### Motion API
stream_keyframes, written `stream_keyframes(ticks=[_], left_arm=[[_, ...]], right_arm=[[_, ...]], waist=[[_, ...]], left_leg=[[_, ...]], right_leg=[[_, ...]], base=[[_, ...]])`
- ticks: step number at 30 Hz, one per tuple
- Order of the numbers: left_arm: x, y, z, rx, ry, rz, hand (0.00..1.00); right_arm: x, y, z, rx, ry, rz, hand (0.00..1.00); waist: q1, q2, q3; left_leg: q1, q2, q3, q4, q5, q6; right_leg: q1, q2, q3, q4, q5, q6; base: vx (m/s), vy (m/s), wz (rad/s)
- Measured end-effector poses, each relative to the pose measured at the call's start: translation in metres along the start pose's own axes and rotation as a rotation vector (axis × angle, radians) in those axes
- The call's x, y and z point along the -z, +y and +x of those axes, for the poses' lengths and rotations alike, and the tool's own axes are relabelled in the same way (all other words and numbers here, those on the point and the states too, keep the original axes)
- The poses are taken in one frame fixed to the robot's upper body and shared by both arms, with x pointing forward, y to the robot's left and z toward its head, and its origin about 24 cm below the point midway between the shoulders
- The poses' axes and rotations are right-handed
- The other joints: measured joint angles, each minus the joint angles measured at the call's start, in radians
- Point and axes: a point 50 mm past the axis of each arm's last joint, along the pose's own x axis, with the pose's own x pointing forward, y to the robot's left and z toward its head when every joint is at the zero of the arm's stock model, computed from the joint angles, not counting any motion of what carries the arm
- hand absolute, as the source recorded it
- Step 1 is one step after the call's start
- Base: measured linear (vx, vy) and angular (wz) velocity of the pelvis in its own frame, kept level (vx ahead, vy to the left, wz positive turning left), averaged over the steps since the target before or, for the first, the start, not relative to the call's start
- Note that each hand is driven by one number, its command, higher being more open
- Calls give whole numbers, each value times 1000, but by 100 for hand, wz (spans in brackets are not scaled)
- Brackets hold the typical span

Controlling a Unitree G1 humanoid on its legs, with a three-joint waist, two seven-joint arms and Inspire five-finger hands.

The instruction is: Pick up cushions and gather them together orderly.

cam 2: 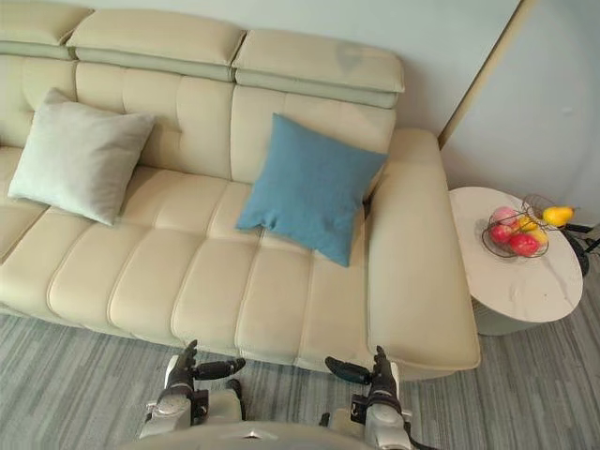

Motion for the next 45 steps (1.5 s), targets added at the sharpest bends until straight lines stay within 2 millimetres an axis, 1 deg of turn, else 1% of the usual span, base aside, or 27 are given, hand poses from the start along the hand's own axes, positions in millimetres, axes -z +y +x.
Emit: stream_keyframes(ticks=[1, 2, 3, 4, 5, 6, 7, 9, 10, 11, 12, 14, 15, 16, 17, 18, 19, 20, 21, 24, 27, 30, 31, 35, 43, 44, 45], left_arm=[[2, -2, -1, 5, 5, -3, 100], [3, -6, -2, 15, 6, -13, 100], [0, -3, -1, 10, -4, -6, 100], [-8, -2, 2, 2, -25, 0, 100], [-12, -4, 3, 3, -32, -1, 100], [-11, -9, 2, 17, -26, 2, 100], [-4, -14, -1, 40, -13, 17, 100], [-3, -15, -1, 44, -11, 19, 100], [-5, -16, -1, 50, -16, 26, 100], [-10, -17, 0, 57, -32, 34, 100], [-12, -16, 1, 56, -36, 37, 100], [-14, -15, 2, 55, -44, 45, 100], [-13, -16, 2, 57, -41, 47, 100], [-12, -16, 1, 59, -37, 48, 100], [-9, -18, 1, 65, -23, 47, 100], [-6, -19, 0, 67, -13, 51, 100], [-4, -13, 1, 54, -3, 71, 100], [-2, -10, 1, 47, 3, 77, 100], [4, -6, 0, 39, 16, 89, 100], [13, -6, -3, 45, 42, 100, 100], [22, -3, -4, 34, 81, 94, 100], [28, -1, -5, 23, 109, 77, 100], [30, 1, -5, 17, 123, 64, 100], [36, 4, -6, 7, 149, 54, 100], [42, 7, -7, 1, 181, 21, 100], [82, 44, -23, -73, 307, 69, 100], [82, 45, -23, -73, 307, 70, 100]], right_arm=[[0, 0, 0, 2, 0, -1, 100], [-5, -1, 2, 16, -14, 0, 100], [-7, 1, 2, 12, -18, 4, 100], [-11, 3, 3, 11, -29, 7, 100], [-17, 1, 6, 17, -45, 2, 100], [-21, 1, 6, 20, -55, 2, 100], [-16, -3, 5, 42, -45, 1, 100], [-12, -5, 4, 55, -32, 4, 100], [-10, -5, 4, 61, -24, 15, 100], [-7, -4, 3, 62, -10, 21, 100], [-6, -4, 3, 62, -6, 22, 100], [-3, -6, 3, 65, 8, 32, 100], [-1, -9, 4, 69, 16, 27, 100], [0, -10, 4, 70, 21, 25, 100], [4, -11, 3, 67, 39, 22, 100], [7, -12, 3, 64, 53, 23, 100], [14, -5, 1, 46, 91, 49, 100], [19, -1, -1, 36, 110, 61, 100], [25, 0, -3, 23, 135, 69, 100], [34, -7, -5, 55, 172, 106, 100], [41, -14, -6, 96, 210, 158, 100], [46, -18, -7, 117, 231, 189, 100], [48, -20, -8, 129, 243, 202, 100], [54, -24, -9, 152, 274, 233, 100], [66, -33, -12, 170, 332, 244, 100], [66, -46, -8, 181, 345, 205, 100], [66, -46, -8, 181, 345, 205, 100]], waist=[[10, 13, -7], [28, 10, -6], [28, -7, -1], [26, -25, 9], [29, 1, 26], [32, 30, 37], [33, 52, 30], [30, 67, 27], [25, 61, 33], [24, 50, 43], [24, 44, 47], [17, 29, 54], [11, 29, 54], [9, 35, 50], [1, 47, 44], [-3, 51, 42], [-3, 29, 37], [-4, 26, 34], [-9, 10, 10], [-14, 4, -35], [-19, 5, -49], [-24, -1, -64], [-27, -2, -65], [-29, -2, -65], [-35, -2, -63], [-64, 7, -18], [-64, 7, -18]], left_leg=[[-4, 10, -3, -23, 13, 1], [-11, 23, 3, -63, 61, -21], [-19, 7, 2, -65, 79, -21], [-41, -10, -2, -63, 99, -32], [-48, 6, -17, -66, 116, -37], [-47, 28, -23, -77, 132, -37], [-42, 50, -35, -105, 165, -45], [-43, 66, -23, -140, 219, -50], [-49, 68, 31, -160, 247, -34], [-67, 57, 34, -60, 177, -23], [-69, 48, 31, -27, 150, -18], [-69, 9, 8, 125, 26, 1], [-65, 2, -1, 196, -41, 5], [-57, 3, -6, 227, -79, 10], [-27, 5, -11, 227, -135, 5], [-13, -1, -9, 195, -156, 8], [8, -24, 3, 161, -144, 21], [24, -36, 15, 138, -136, 26], [53, -68, 27, 86, -122, 36], [88, -112, 38, 3, -93, 52], [149, -147, 49, -97, -51, 58], [181, -162, 49, -160, -15, 60], [206, -169, 49, -185, 0, 69], [252, -171, 49, -214, 6, 67], [335, -176, 44, -279, 10, 62], [384, -193, -26, -349, 50, 63], [384, -193, -27, -349, 50, 63]], right_leg=[[24, 19, 0, -59, -5, 7], [52, 17, 3, -37, -76, -10], [62, -2, 2, -25, -106, -27], [94, 0, -2, -110, -154, -55], [112, 28, -14, -156, -153, -89], [131, 56, -35, -185, -126, -94], [140, 85, -54, -207, -110, -111], [138, 102, -86, -211, -99, -128], [131, 100, -118, -218, -86, -150], [129, 82, -139, -217, -76, -165], [129, 74, -143, -217, -74, -163], [127, 37, -152, -216, -58, -152], [124, 24, -157, -218, -47, -143], [122, 21, -158, -218, -42, -136], [118, 15, -159, -218, -33, -120], [121, 14, -156, -223, -24, -105], [140, 0, -146, -262, -4, -81], [149, -7, -141, -282, 6, -74], [169, -25, -133, -323, 30, -66], [195, -47, -121, -392, 71, -61], [223, -53, -85, -448, 94, -62], [236, -54, -77, -479, 108, -58], [258, -50, -76, -499, 116, -53], [298, -41, -65, -530, 120, -59], [363, -33, -59, -563, 113, -88], [381, -33, -33, -567, 109, -81], [381, -33, -33, -567, 109, -81]], base=[[-138, -149, 11], [-152, -201, 4], [-190, -257, 16], [-216, -246, 22], [-191, -192, 21], [-264, -189, 21], [-278, -164, 28], [-230, -112, 41], [-159, -18, 55], [-177, -14, 48], [-98, 37, 33], [-98, 113, 25], [-83, 167, 19], [-76, 208, 15], [-82, 230, 10], [-96, 238, 6], [-85, 200, 0], [-73, 206, -5], [-63, 221, 3], [-28, 137, 6], [10, 44, -6], [74, -2, -6], [125, -16, -4], [109, -27, -7], [63, -19, -3], [0, 0, 0], [0, 0, 0]])
